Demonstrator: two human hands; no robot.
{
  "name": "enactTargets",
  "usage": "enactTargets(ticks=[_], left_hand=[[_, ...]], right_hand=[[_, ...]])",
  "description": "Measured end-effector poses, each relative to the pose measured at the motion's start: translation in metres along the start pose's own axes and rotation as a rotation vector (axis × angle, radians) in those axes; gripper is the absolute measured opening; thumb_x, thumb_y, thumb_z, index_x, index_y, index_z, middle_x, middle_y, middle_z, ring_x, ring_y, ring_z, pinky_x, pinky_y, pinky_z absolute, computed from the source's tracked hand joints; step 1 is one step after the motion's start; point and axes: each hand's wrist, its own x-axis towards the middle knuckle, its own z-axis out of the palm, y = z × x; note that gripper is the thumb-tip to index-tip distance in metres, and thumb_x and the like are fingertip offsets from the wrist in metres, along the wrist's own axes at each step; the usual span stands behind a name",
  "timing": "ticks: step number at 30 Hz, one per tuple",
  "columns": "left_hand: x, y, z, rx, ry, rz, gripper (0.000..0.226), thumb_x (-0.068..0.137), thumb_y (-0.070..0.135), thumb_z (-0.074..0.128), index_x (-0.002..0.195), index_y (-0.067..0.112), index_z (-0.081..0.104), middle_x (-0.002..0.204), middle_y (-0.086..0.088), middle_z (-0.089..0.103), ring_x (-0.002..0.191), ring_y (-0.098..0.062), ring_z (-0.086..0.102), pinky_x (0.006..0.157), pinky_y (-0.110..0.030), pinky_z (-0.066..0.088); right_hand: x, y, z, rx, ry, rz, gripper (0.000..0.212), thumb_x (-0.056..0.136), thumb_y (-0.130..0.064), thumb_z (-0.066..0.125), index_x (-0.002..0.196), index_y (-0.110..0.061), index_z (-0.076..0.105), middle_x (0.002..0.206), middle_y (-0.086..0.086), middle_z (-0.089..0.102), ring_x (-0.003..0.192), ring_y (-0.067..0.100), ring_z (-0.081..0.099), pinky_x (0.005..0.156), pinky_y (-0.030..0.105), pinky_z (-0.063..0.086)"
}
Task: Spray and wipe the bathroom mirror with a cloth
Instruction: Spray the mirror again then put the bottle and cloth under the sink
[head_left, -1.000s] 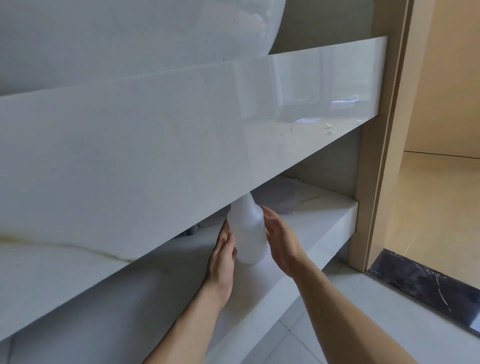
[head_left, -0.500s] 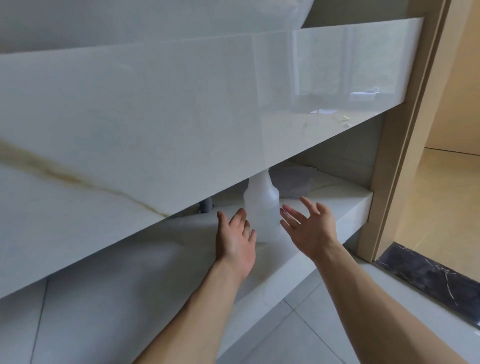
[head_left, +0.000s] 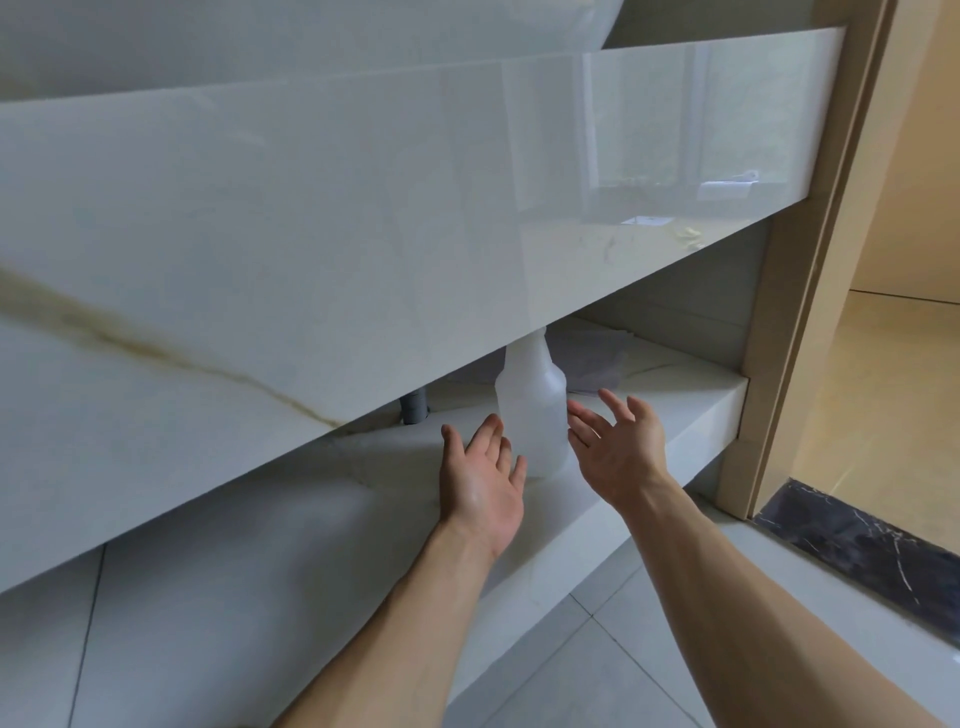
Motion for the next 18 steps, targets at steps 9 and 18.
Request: enactTargets(ticks=[9, 18], left_hand=[[0.003, -0.003, -0.008, -0.085, 0.023, -0.005, 0.072, 0.103, 0.058, 0.017, 0.155, 0.010, 0.029, 0.164, -0.005, 0.024, 0.153, -0.020, 0.017, 0.125, -0.038, 0.013], [0.002, -0.001, -0.018, -0.195, 0.110, 0.081, 0.065, 0.105, 0.052, 0.025, 0.148, 0.006, 0.041, 0.151, -0.009, 0.046, 0.146, -0.024, 0.033, 0.122, -0.041, 0.023]], right_hand=[[0.002, -0.003, -0.001, 0.024, -0.055, -0.006, 0.044, 0.105, -0.039, 0.035, 0.137, -0.018, 0.057, 0.128, 0.020, 0.067, 0.124, 0.031, 0.062, 0.121, 0.042, 0.033], [-0.002, -0.018, -0.011, 0.002, -0.123, -0.029, 0.052, 0.106, -0.049, 0.033, 0.141, -0.018, 0.055, 0.137, 0.007, 0.064, 0.132, 0.026, 0.056, 0.123, 0.042, 0.029]])
